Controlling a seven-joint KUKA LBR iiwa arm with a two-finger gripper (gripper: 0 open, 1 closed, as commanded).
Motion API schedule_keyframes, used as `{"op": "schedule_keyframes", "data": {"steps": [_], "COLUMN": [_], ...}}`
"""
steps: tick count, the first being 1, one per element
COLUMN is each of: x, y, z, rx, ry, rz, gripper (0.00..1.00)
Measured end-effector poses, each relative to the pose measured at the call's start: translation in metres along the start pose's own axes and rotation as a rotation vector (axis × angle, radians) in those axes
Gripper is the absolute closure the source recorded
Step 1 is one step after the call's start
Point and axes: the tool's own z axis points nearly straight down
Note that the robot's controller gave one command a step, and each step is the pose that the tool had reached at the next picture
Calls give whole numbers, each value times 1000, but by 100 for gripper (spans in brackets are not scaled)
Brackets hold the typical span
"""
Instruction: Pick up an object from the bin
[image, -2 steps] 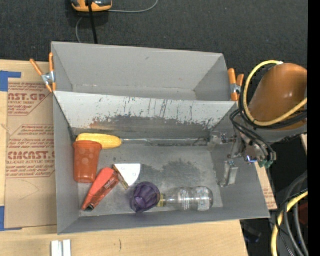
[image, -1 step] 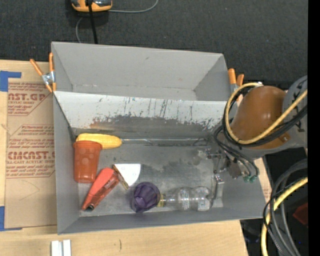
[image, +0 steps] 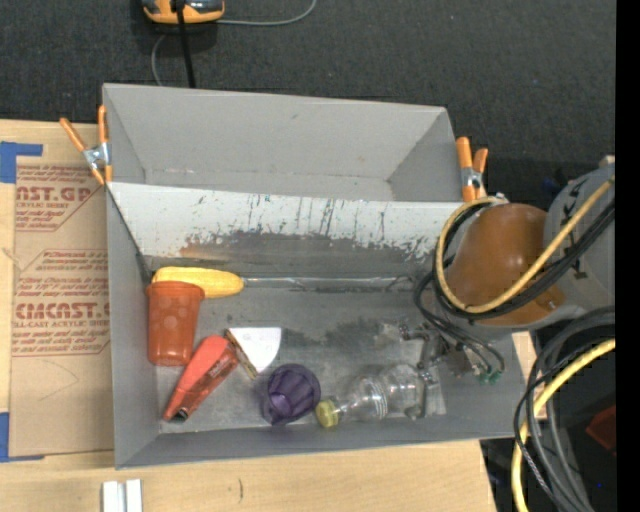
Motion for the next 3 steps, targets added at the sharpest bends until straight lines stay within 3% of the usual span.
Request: {"op": "schedule_keyframes", "data": {"steps": [1,2,3], "x": [3,1,-2], "y": [1,16,15], "z": [27,45,43], "rx": [0,-1,4], "ry": [-3,0,-15], "rz": [-81,-77,-77], "gripper": [0,100,0]}}
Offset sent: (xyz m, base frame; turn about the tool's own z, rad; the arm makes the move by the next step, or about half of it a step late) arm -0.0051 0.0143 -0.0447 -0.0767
